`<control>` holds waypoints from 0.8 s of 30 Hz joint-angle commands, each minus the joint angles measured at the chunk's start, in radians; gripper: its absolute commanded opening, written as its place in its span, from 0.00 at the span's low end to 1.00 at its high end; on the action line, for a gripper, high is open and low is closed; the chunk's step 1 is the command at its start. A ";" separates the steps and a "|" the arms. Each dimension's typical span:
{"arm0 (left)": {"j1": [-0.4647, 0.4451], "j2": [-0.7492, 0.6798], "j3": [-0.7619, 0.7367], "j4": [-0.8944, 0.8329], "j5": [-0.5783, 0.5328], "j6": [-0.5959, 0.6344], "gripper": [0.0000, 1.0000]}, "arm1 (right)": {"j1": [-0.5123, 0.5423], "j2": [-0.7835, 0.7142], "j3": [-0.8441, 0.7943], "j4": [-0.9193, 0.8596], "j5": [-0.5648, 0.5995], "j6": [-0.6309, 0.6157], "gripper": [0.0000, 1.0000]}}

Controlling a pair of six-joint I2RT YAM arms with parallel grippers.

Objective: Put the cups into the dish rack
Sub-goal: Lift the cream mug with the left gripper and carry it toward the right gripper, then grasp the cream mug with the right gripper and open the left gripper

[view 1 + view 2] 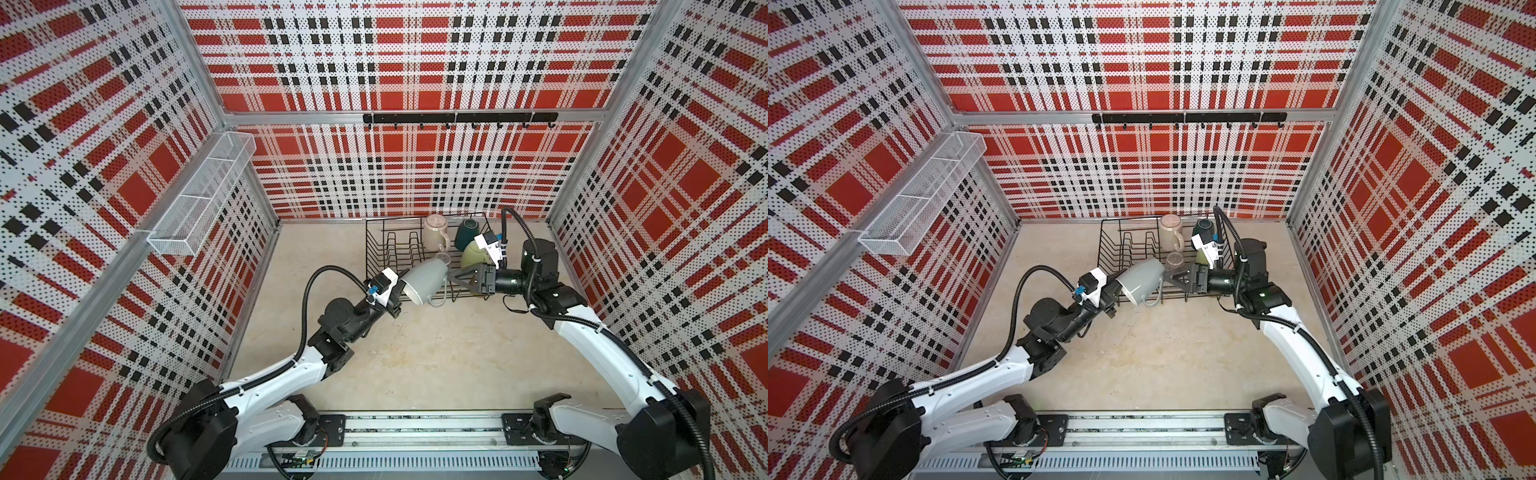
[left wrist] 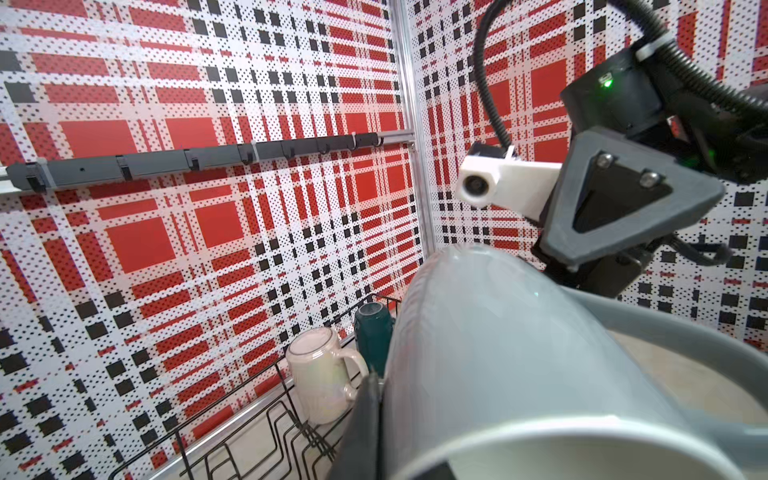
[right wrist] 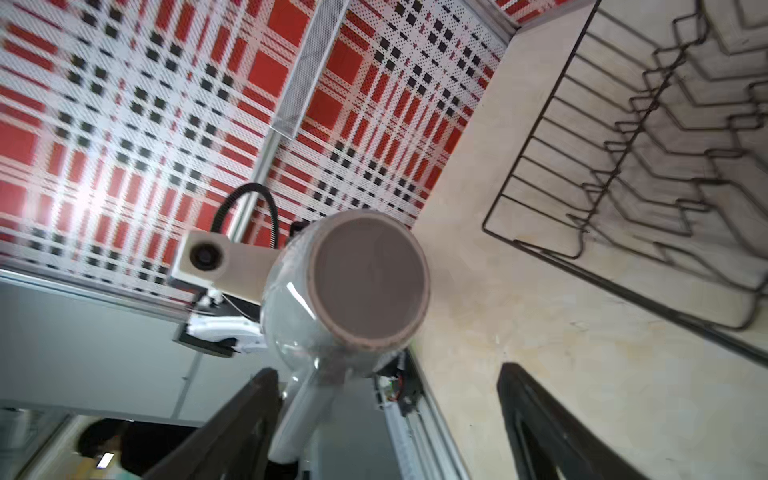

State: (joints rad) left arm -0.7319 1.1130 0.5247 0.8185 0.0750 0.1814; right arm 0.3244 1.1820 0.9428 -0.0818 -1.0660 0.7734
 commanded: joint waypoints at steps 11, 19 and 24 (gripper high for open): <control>0.010 0.040 -0.008 0.139 0.016 0.016 0.00 | 0.091 0.067 -0.020 0.060 -0.102 0.025 0.40; -0.006 0.064 -0.012 0.139 -0.006 0.138 0.00 | 0.140 0.126 -0.052 0.041 -0.072 0.051 0.38; -0.006 0.071 -0.009 0.139 0.030 0.170 0.00 | 0.142 0.147 -0.059 0.045 -0.074 0.064 0.16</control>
State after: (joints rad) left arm -0.7250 1.1942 0.4942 0.8417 0.0681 0.3492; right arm 0.4515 1.3090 0.8917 -0.0559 -1.1629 0.8608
